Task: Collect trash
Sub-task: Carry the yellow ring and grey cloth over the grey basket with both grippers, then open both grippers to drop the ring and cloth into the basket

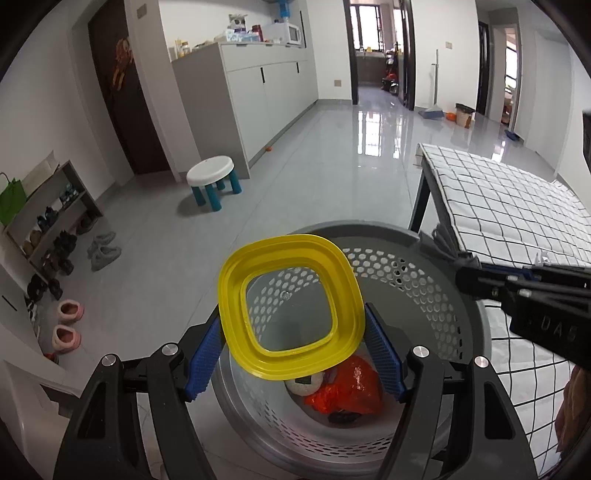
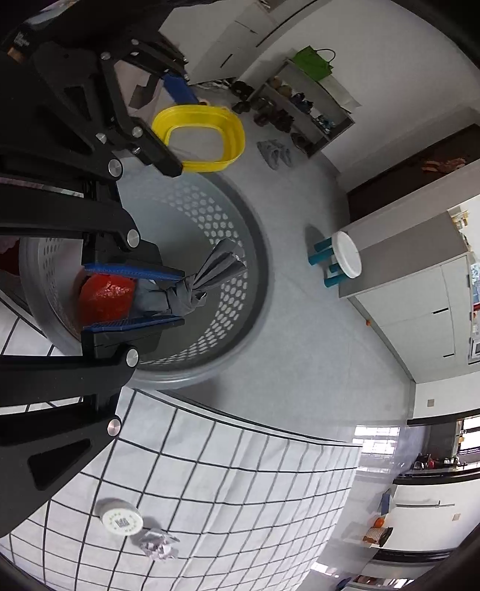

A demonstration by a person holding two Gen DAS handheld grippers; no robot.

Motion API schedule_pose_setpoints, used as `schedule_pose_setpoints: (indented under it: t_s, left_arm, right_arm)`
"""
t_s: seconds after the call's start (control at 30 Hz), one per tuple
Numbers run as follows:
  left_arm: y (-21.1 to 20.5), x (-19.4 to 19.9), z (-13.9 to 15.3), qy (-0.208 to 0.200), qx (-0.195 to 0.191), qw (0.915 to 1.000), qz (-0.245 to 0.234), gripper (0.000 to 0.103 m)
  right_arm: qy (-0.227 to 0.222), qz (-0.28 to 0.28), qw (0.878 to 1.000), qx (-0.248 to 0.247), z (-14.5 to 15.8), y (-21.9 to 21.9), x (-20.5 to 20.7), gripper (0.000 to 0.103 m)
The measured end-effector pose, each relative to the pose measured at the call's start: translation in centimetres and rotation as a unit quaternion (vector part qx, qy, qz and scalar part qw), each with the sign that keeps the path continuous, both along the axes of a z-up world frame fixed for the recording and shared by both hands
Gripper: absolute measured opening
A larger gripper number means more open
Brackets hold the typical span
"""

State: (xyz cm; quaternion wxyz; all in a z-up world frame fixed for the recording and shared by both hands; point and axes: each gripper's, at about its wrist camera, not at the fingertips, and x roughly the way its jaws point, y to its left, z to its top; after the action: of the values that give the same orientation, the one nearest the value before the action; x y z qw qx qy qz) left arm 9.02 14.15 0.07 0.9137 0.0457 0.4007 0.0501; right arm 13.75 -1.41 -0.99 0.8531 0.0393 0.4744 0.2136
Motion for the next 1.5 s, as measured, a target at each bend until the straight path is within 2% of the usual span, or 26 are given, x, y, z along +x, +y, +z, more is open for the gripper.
schedule_pose_setpoints:
  t_s: [0.23,0.73,0.83,0.9,1.07,1.5]
  left_arm:
    - [1.1,0.0,-0.5,0.009,-0.02,0.9997,0.01,0.071]
    - [1.3,-0.3,-0.4,0.003,-0.019,0.9998,0.01,0.071]
    - [1.4,-0.4,-0.3,-0.001,-0.018,0.9998,0.012,0.077]
    - [1.4,-0.5,-0.2,-0.004,-0.014,0.9998,0.015,0.079]
    - [1.4,-0.5,-0.2,-0.006,-0.012,0.9997,0.018,0.083]
    - [1.7,-0.5,0.0,-0.009,-0.015,0.9996,0.021,0.086]
  right_arm:
    - [0.022,0.007,1.0,-0.008,-1.7,0.0,0.3,0.019]
    - [0.021,0.008,1.0,-0.008,-1.8,0.1,0.2,0.019]
    - [0.019,0.009,1.0,-0.006,-1.7,0.1,0.2,0.02]
    - [0.017,0.008,1.0,-0.004,-1.5,0.0,0.2,0.023]
    - [0.007,0.002,1.0,0.002,-1.2,-0.4,0.1,0.045]
    - [0.004,-0.002,1.0,0.001,-1.1,-0.7,0.1,0.045]
